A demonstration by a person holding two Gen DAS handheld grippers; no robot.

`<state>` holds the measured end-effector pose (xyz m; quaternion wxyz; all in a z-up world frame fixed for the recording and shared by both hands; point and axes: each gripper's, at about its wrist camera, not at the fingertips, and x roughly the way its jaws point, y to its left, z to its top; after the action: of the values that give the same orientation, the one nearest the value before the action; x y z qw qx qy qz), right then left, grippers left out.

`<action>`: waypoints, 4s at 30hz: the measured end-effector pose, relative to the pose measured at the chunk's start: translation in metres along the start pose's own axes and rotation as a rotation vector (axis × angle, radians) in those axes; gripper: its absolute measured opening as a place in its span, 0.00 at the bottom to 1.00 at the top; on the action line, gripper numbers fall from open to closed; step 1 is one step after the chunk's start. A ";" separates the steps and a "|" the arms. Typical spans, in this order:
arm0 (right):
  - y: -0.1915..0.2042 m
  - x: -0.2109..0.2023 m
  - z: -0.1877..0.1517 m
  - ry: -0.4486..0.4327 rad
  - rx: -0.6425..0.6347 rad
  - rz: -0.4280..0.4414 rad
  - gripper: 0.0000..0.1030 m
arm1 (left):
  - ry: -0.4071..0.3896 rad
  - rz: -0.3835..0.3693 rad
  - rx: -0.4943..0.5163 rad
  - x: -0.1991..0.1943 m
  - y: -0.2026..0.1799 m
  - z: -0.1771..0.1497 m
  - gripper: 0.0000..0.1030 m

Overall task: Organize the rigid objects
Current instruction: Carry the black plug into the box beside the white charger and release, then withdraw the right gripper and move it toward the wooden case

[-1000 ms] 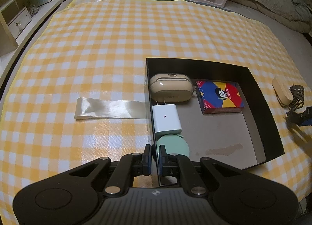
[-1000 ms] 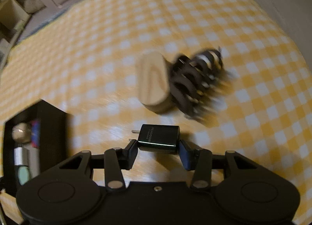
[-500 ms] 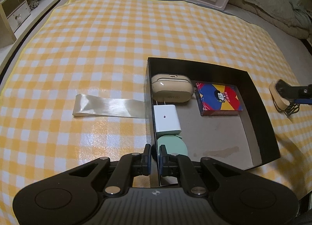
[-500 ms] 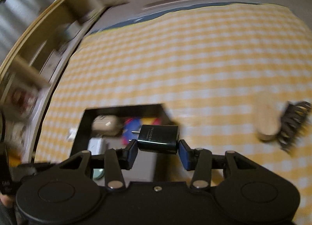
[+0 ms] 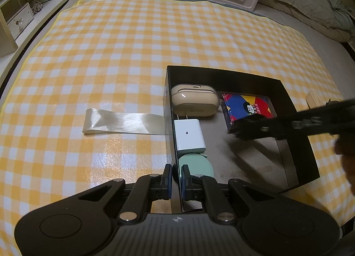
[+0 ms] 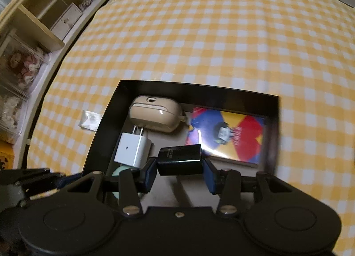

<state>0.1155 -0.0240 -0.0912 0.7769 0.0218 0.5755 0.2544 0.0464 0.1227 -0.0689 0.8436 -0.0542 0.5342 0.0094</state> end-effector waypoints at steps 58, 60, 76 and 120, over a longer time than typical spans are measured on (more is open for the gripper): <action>-0.010 0.002 0.008 0.020 -0.036 -0.042 0.05 | 0.000 -0.012 0.008 0.002 -0.005 -0.001 0.09; -0.013 0.007 0.004 0.040 -0.052 -0.057 0.05 | 0.000 -0.012 0.007 0.002 -0.004 -0.001 0.09; 0.012 0.008 -0.006 0.021 -0.090 0.005 0.08 | 0.001 -0.011 0.006 0.004 -0.004 0.000 0.09; -0.001 -0.078 -0.028 -0.156 -0.182 0.012 0.73 | 0.004 0.015 0.004 0.007 -0.003 0.000 0.07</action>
<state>0.0747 -0.0649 -0.0325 0.8166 -0.0255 0.4876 0.3079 0.0492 0.1192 -0.0748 0.8425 -0.0485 0.5363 0.0147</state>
